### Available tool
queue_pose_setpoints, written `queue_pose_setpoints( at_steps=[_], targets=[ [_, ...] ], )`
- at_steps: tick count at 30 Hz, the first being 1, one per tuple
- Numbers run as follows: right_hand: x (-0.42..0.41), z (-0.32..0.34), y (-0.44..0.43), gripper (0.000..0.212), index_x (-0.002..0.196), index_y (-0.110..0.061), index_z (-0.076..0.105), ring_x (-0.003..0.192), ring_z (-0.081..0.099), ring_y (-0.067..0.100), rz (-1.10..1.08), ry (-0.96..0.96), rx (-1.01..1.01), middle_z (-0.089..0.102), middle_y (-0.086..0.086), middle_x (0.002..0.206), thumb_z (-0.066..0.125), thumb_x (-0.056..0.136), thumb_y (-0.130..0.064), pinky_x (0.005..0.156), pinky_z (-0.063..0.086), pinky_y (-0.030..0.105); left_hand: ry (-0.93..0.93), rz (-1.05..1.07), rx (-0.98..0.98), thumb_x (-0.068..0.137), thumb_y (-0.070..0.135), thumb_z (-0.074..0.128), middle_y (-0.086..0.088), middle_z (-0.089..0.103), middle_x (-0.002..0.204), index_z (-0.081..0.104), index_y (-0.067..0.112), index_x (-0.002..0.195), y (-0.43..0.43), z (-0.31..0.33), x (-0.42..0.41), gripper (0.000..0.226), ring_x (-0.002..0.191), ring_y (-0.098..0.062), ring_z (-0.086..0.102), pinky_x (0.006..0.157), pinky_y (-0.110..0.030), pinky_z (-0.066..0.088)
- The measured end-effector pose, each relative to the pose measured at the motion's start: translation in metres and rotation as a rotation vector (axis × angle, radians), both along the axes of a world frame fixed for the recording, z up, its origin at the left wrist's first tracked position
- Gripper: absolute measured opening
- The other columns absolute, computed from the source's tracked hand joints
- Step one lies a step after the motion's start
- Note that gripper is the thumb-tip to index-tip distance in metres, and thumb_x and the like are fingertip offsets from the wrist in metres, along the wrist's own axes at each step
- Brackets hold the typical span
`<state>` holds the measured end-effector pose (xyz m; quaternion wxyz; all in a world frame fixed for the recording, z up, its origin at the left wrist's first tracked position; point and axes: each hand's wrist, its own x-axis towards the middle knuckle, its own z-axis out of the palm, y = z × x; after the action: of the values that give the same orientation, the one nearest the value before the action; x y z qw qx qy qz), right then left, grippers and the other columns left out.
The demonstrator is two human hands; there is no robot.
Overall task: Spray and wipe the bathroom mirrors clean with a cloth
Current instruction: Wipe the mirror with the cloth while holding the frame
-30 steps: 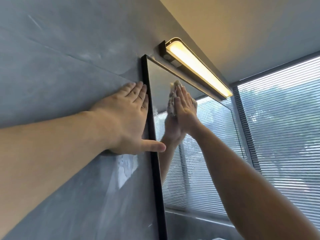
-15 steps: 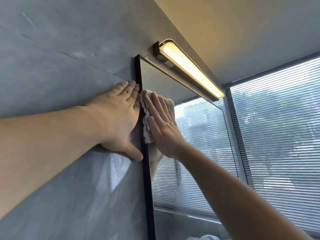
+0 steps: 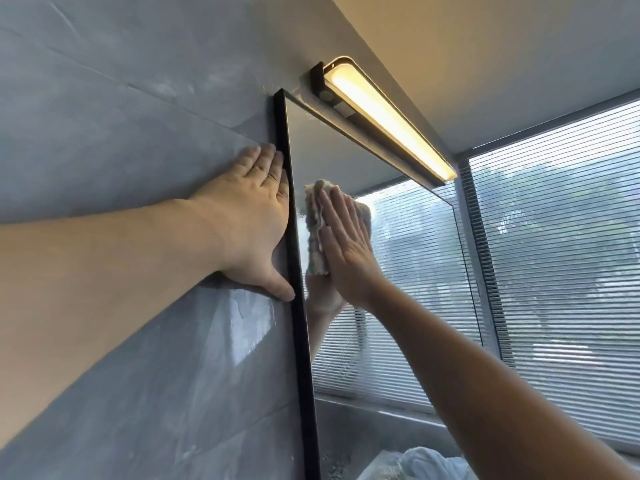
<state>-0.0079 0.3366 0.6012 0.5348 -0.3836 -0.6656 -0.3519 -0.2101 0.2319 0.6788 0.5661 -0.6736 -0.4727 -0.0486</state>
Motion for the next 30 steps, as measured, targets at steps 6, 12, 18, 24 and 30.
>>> queue_pose_setpoints(
  at_steps=[6,12,18,24,30],
  targets=[
    [0.027,-0.004,0.016,0.076,0.164,-0.033,-0.004,0.157,-0.018,0.005,-0.026,0.366,-0.207,-0.011,-0.009,0.174,-0.002,0.094,-0.06,0.13,-0.004,0.044,-0.008,0.013,-0.034,0.057,0.104,0.043,-0.035,-0.017,0.162,-0.016,-0.011,0.152,-0.003,-0.013,0.007,0.161,0.154,-0.047,-0.013,0.127,-0.054,0.0],
    [-0.014,-0.051,-0.031,0.058,0.162,-0.035,-0.014,0.157,-0.023,0.013,0.004,-0.168,-0.093,-0.023,-0.006,0.172,0.015,0.112,-0.038,0.128,-0.015,0.037,0.005,0.03,-0.019,0.057,0.104,0.042,-0.036,-0.014,0.162,-0.017,-0.012,0.151,-0.001,-0.014,0.009,0.161,0.153,-0.049,-0.012,0.127,-0.055,-0.001],
    [0.049,-0.037,0.037,0.062,0.159,-0.039,-0.003,0.16,-0.006,0.009,-0.083,0.435,-0.155,-0.001,-0.005,0.175,-0.003,0.102,-0.064,0.131,0.004,0.045,-0.004,0.001,-0.029,0.056,0.104,0.042,-0.035,-0.014,0.163,-0.015,-0.013,0.152,-0.004,-0.02,0.005,0.162,0.154,-0.047,-0.011,0.127,-0.054,-0.001],
    [-0.021,-0.071,-0.022,0.062,0.157,-0.036,-0.027,0.156,-0.027,0.014,0.018,-0.006,-0.145,-0.028,-0.007,0.17,0.007,0.106,-0.046,0.129,-0.012,0.044,-0.014,0.015,-0.021,0.057,0.105,0.04,-0.038,-0.013,0.162,-0.016,-0.015,0.15,-0.002,-0.024,0.01,0.162,0.153,-0.051,-0.011,0.127,-0.056,-0.002],
    [0.027,-0.07,0.021,0.061,0.164,-0.031,-0.005,0.16,-0.013,0.012,0.002,0.125,-0.094,-0.012,-0.009,0.174,0.004,0.107,-0.052,0.13,-0.007,0.041,-0.003,0.011,-0.028,0.055,0.105,0.039,-0.037,-0.013,0.162,-0.017,-0.015,0.15,-0.004,-0.03,0.005,0.163,0.154,-0.049,-0.012,0.127,-0.055,-0.003]
  ],
)
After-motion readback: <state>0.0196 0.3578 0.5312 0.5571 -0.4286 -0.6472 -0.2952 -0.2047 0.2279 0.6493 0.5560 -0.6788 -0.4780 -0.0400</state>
